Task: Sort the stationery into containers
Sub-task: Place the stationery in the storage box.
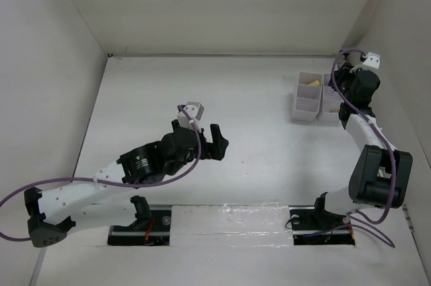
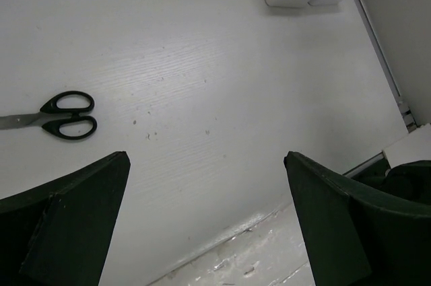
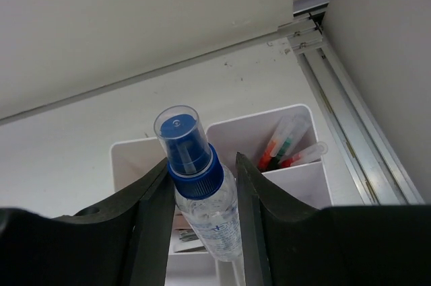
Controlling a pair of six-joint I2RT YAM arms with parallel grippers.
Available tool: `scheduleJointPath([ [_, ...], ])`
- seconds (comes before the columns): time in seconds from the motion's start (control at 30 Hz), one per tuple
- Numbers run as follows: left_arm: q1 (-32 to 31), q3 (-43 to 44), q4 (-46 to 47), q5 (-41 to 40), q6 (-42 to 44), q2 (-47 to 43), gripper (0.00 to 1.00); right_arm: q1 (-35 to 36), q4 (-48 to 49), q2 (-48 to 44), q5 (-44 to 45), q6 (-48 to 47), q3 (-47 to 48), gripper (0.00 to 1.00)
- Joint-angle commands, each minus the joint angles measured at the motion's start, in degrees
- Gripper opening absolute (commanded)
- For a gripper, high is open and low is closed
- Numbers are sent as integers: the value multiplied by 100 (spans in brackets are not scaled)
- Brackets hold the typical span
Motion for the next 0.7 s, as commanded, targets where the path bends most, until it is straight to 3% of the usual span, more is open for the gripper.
scheduleJointPath([
  [0.0, -22, -166, 81, -78, -152, -116, 100, -187, 1023, 51, -643, -171, 278, 0],
  [0.2, -22, -280, 248, 185, -90, -64, 100, -627, 1173, 376, -1370, -171, 497, 0],
  [0.67, -22, -280, 311, 291, 15, -116, 100, -795, 1691, 1211, -1856, 14, 559, 0],
])
